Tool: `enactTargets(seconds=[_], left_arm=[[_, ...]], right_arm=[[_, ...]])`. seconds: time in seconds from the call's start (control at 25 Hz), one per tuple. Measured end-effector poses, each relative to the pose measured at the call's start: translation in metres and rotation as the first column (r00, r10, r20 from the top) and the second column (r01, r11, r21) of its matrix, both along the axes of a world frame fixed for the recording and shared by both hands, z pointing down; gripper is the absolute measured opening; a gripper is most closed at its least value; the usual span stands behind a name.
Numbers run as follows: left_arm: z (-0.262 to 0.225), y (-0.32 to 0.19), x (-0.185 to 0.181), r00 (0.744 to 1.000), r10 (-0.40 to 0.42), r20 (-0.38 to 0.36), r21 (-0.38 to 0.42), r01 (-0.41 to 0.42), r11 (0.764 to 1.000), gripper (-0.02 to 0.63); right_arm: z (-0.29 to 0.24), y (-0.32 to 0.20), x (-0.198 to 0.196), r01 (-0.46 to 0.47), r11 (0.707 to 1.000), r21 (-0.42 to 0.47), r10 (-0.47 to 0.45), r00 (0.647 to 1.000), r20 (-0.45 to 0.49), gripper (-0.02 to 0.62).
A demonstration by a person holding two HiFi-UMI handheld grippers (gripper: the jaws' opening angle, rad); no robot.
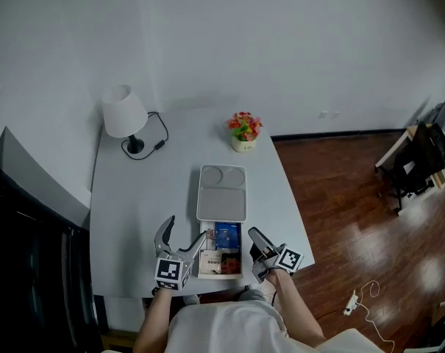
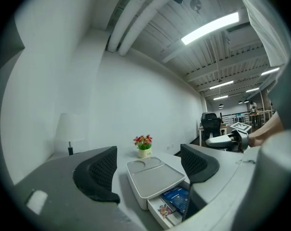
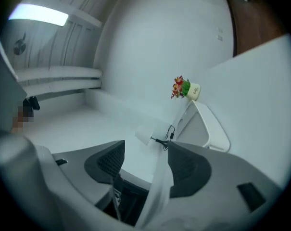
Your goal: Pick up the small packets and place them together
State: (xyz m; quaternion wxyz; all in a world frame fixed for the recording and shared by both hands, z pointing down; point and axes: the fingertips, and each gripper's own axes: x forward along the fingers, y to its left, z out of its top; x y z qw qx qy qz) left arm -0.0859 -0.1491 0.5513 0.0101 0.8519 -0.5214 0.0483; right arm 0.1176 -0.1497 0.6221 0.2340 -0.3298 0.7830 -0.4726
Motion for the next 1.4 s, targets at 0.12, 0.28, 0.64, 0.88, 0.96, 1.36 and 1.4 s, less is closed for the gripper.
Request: enactTargets(seconds=[0.12,0.28,0.64,0.88,0.96,1.36,1.4], left_arm=[[-0.006,0.001,-0.001,1.000,-0.021,-0.013,0.008,0.021,1.000,0.419],[-0.016,0.004,-0.006,0.997,-0.068,-0.038,0.021,0.069,0.997,0.419],[-0.037,0.009,-0.008,0.988,-0.137,-0.069,0.095,0.143,0.985,0.463],[-0.034,0.000,-0.002,0.989,-0.140,0.036,0.069,0.137,0.988,0.446],[-0.028,-0.003,0.001,0.991,-0.130,0.014,0.050,0.129,0.990,0.434],[-0.011,-0.002,0.003,0.993,-0.116,-0.029,-0.021,0.116,0.993,0.426],[-0.010,-0.001,0.002,0.992,-0.120,-0.030,-0.021,0.120,0.993,0.423]], right_arm=[[-0.028,-0.017,0.011,-0.030,0.992,0.126,0.051,0.984,-0.170,0.291],[-0.067,-0.031,0.017,-0.066,0.957,0.284,0.171,0.915,-0.365,0.293],[-0.120,-0.026,0.020,-0.041,0.765,0.642,0.565,0.520,-0.640,0.382],[-0.117,-0.029,0.006,0.053,0.771,0.635,0.520,0.524,-0.675,0.380],[-0.114,-0.032,0.003,0.064,0.782,0.620,0.491,0.549,-0.676,0.380],[-0.091,-0.026,-0.026,0.261,0.798,0.544,0.283,0.634,-0.720,0.375],[-0.087,-0.025,-0.028,0.284,0.798,0.531,0.251,0.644,-0.722,0.351]])
